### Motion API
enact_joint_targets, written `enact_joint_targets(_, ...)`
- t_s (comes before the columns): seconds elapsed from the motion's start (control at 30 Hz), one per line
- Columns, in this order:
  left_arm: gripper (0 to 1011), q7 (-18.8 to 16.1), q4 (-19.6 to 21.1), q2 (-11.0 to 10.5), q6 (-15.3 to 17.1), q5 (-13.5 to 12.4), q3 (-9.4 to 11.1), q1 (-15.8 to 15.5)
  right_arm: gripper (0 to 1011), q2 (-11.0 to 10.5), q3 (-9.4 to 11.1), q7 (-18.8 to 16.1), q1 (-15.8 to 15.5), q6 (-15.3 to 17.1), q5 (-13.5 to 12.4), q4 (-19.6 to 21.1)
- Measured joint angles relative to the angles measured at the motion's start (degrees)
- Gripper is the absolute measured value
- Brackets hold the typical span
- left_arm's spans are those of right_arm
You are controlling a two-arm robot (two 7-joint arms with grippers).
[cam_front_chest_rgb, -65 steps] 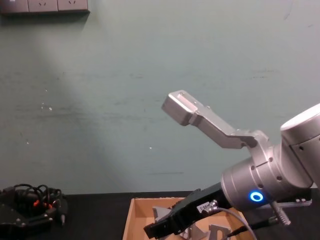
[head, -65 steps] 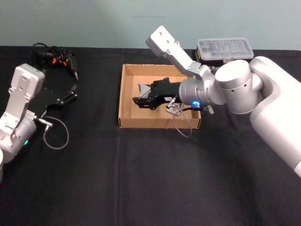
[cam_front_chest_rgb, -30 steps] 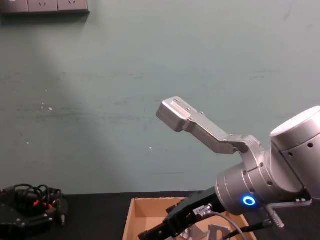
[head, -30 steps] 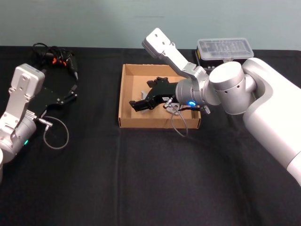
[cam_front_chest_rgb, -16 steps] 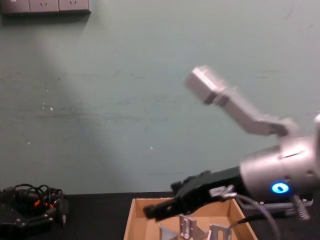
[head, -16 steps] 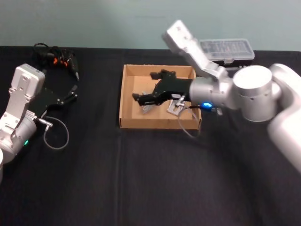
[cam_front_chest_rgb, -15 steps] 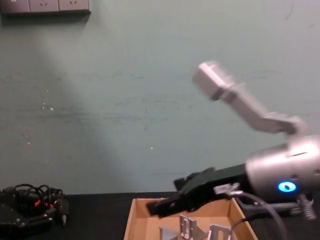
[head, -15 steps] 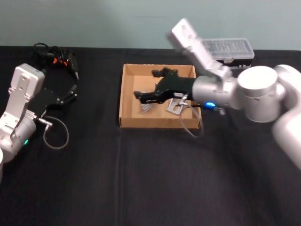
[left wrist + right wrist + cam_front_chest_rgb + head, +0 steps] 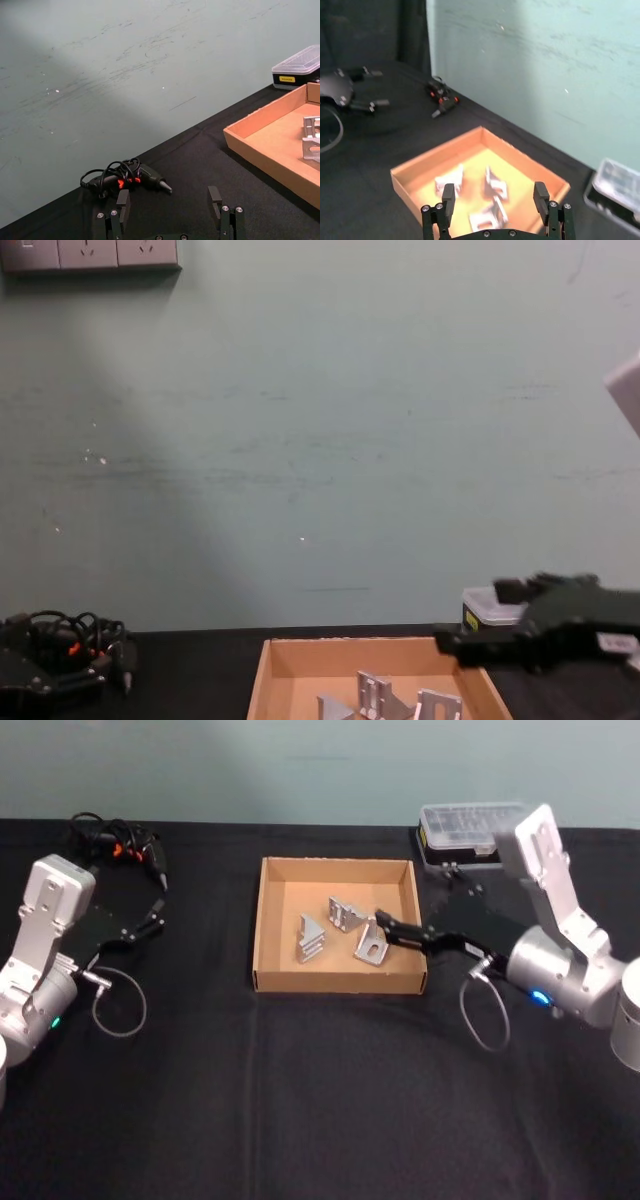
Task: Use one hand to pick up the angle iron from the table and place it into the box.
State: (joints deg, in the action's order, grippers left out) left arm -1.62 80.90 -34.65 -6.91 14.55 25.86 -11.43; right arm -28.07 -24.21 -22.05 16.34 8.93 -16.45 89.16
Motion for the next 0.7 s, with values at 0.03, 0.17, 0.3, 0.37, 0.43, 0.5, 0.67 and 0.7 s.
enact_joint_targets(0.03, 1011, 0.0, 0.0, 0.0, 0.0, 0.0, 0.0, 0.0, 1003, -0.1, 0.2, 0.2, -0.5, -0.1, 0.2, 0.0)
enact_joint_targets(0.17, 1011, 0.0, 0.0, 0.0, 0.0, 0.0, 0.0, 0.0, 1003, -0.5, 0.8, 0.2, -2.0, -0.3, 0.7, -0.2)
enact_joint_targets(0.3, 1011, 0.0, 0.0, 0.0, 0.0, 0.0, 0.0, 0.0, 1003, -0.4, 0.8, 0.2, -2.0, -0.3, 0.7, -0.3)
enact_joint_targets(0.37, 1011, 0.0, 0.0, 0.0, 0.0, 0.0, 0.0, 0.0, 1003, -0.4, 0.8, 0.2, -1.9, -0.3, 0.7, -0.3)
enact_joint_targets(0.43, 1011, 0.0, 0.0, 0.0, 0.0, 0.0, 0.0, 0.0, 1003, -0.4, 0.7, 0.2, -1.8, -0.3, 0.7, -0.3)
enact_joint_targets(0.5, 1011, 0.0, 0.0, 0.0, 0.0, 0.0, 0.0, 0.0, 1003, -0.4, 0.7, 0.2, -1.8, -0.3, 0.7, -0.3)
enact_joint_targets(0.67, 1011, 0.0, 0.0, 0.0, 0.0, 0.0, 0.0, 0.0, 1003, -0.4, 0.6, 0.1, -1.7, -0.2, 0.7, -0.3)
enact_joint_targets(0.7, 1011, 0.0, 0.0, 0.0, 0.0, 0.0, 0.0, 0.0, 1003, -0.4, 0.6, 0.1, -1.7, -0.2, 0.7, -0.3)
